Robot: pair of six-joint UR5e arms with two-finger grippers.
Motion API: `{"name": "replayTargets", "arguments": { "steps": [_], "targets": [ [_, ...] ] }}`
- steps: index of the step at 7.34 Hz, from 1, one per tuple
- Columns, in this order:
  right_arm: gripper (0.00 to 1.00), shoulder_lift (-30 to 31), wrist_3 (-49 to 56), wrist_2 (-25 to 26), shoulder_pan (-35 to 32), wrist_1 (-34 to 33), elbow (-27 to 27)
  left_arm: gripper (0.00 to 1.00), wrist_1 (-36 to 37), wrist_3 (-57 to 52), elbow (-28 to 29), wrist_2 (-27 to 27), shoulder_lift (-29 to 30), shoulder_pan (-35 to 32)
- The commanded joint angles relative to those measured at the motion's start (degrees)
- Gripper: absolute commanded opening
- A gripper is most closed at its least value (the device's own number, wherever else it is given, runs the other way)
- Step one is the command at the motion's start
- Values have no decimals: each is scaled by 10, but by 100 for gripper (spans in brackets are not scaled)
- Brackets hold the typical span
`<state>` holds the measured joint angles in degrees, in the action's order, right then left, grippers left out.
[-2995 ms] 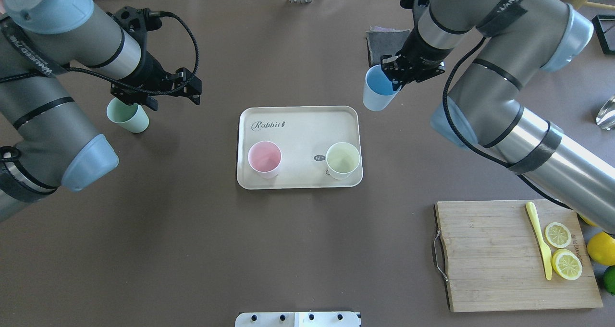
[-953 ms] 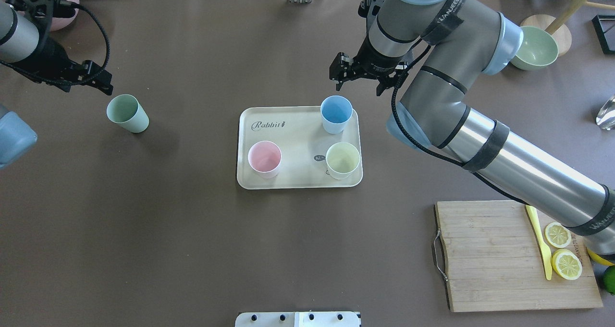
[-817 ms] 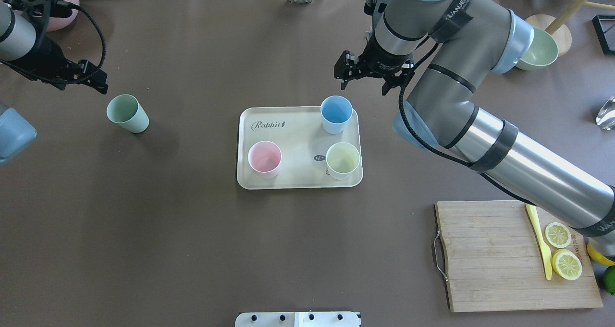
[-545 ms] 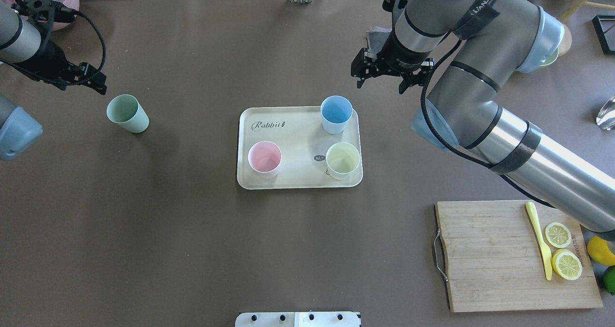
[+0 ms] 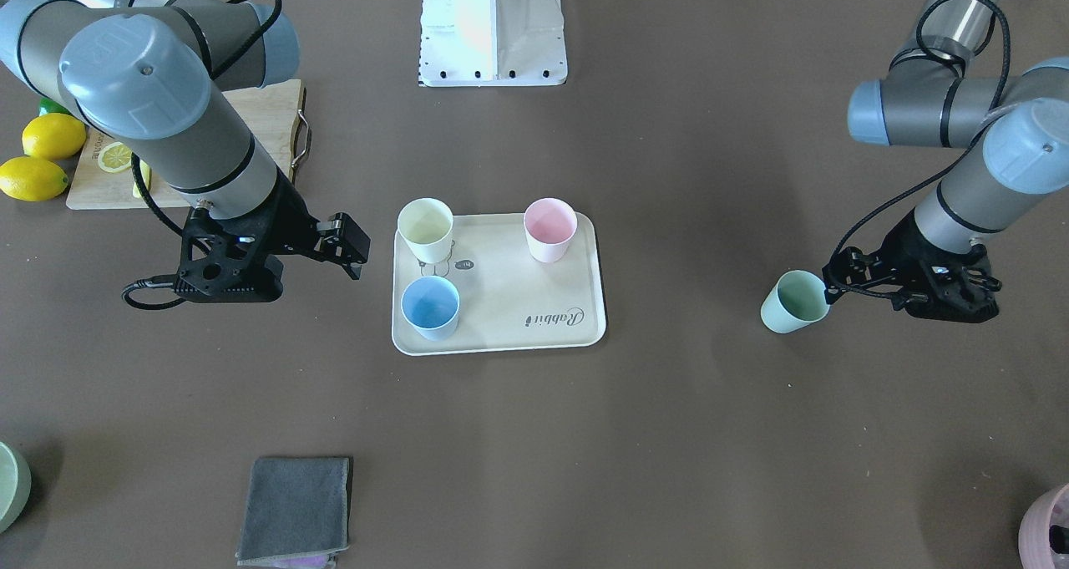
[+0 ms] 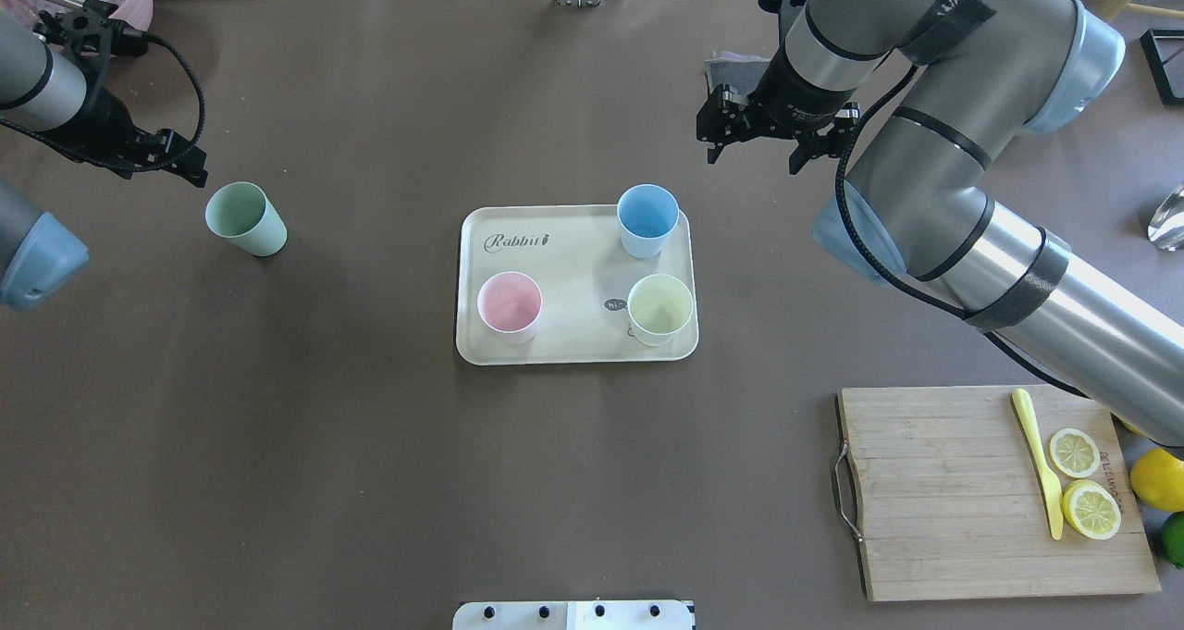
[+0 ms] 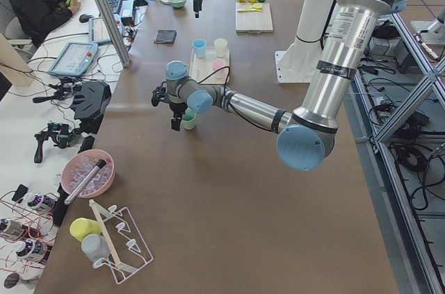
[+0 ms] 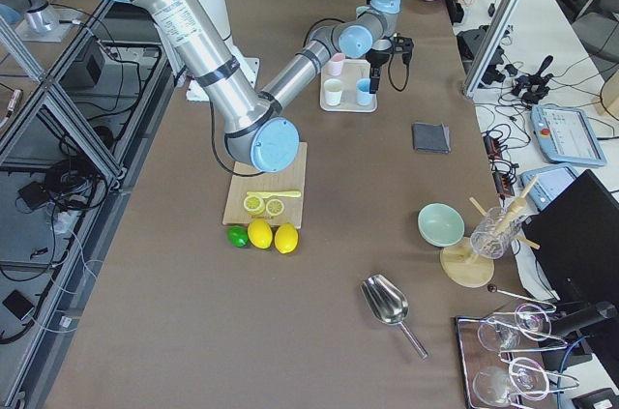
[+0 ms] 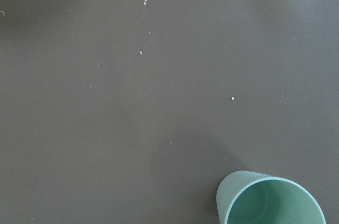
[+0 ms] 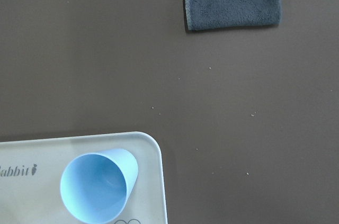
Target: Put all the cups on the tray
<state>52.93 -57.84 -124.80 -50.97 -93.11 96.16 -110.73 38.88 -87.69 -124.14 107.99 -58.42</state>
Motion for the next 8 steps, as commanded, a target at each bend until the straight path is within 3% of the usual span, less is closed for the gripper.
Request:
{"name": "replayTargets", "arguments": {
  "steps": [1,2,3,4,5,8],
  "targets": [
    [100,5,1,0,-5,0,0,97,-42,30,30,1,10,23],
    [100,7,1,0,-8,0,1,97,-42,29,29,0,6,24],
    [100,8,1,0,-8,0,1,68,-44,26,28,1,2,24],
    [100,8,1,1,-10,0,2,26,-48,25,31,1,2,25],
    [100,10,0,0,-16,0,3,0,-48,24,27,1,1,25],
    [100,28,4,0,-21,0,18,0,-18,23,-30,-7,1,19]
  ]
}}
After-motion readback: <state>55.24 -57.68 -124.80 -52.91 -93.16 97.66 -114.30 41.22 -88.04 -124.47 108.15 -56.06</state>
